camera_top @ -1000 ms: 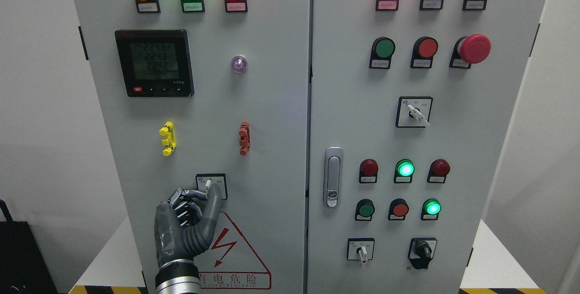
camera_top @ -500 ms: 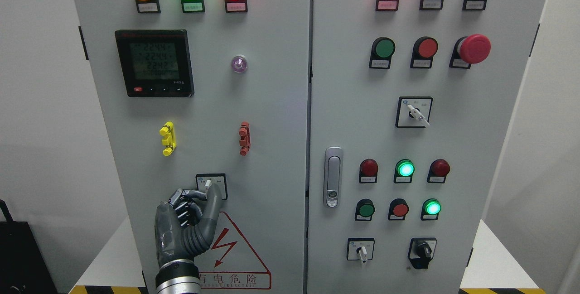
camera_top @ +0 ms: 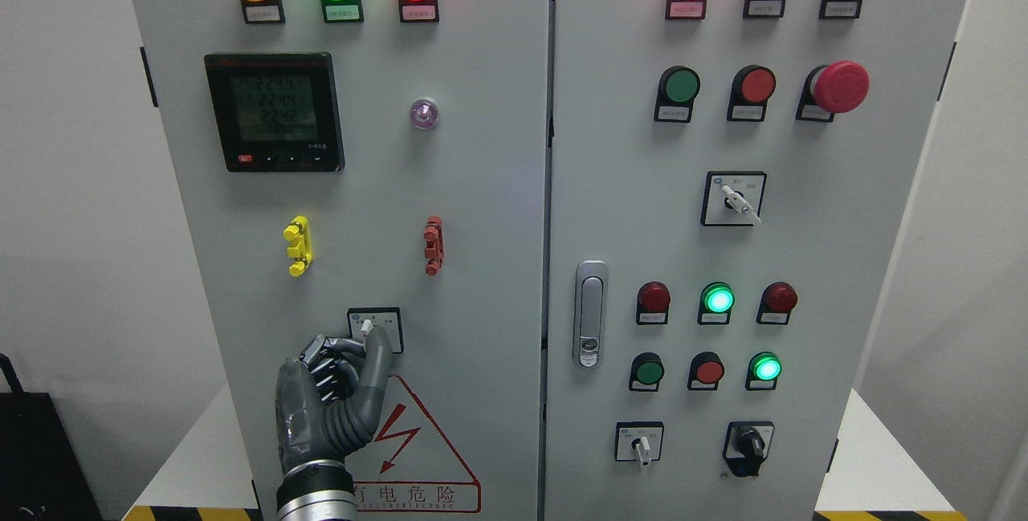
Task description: Turn on light switch 1
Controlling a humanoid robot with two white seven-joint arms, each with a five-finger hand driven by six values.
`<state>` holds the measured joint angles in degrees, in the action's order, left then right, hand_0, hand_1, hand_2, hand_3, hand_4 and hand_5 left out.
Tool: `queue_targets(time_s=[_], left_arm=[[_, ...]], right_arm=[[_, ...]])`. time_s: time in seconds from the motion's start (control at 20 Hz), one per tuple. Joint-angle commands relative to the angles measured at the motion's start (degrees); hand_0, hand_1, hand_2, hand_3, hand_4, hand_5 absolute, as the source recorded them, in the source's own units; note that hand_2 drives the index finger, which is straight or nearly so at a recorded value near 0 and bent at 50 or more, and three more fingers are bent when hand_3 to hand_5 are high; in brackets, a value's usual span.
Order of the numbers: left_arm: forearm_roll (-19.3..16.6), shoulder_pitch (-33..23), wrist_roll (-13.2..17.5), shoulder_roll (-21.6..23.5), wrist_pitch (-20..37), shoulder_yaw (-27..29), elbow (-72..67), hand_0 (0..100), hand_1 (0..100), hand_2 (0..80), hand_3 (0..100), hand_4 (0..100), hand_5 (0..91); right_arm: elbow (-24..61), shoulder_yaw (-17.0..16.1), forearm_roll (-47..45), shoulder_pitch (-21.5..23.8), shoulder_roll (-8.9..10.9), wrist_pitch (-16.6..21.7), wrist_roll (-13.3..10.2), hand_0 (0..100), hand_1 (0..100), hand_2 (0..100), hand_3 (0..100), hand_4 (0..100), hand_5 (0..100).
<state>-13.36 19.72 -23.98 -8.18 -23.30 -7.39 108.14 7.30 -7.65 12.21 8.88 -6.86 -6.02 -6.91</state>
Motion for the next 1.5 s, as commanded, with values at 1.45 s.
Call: queue_targets(time_s=[1.45], left_arm=[[0.00, 0.14, -0.02, -0.08, 0.01, -0.17, 0.06, 44, 41, 58.4, 100, 98, 86.4]], right_arm=[[0.00, 0.00, 0.01, 0.00, 0.00, 0.04, -0.03, 5, 0, 0, 0, 0, 0]])
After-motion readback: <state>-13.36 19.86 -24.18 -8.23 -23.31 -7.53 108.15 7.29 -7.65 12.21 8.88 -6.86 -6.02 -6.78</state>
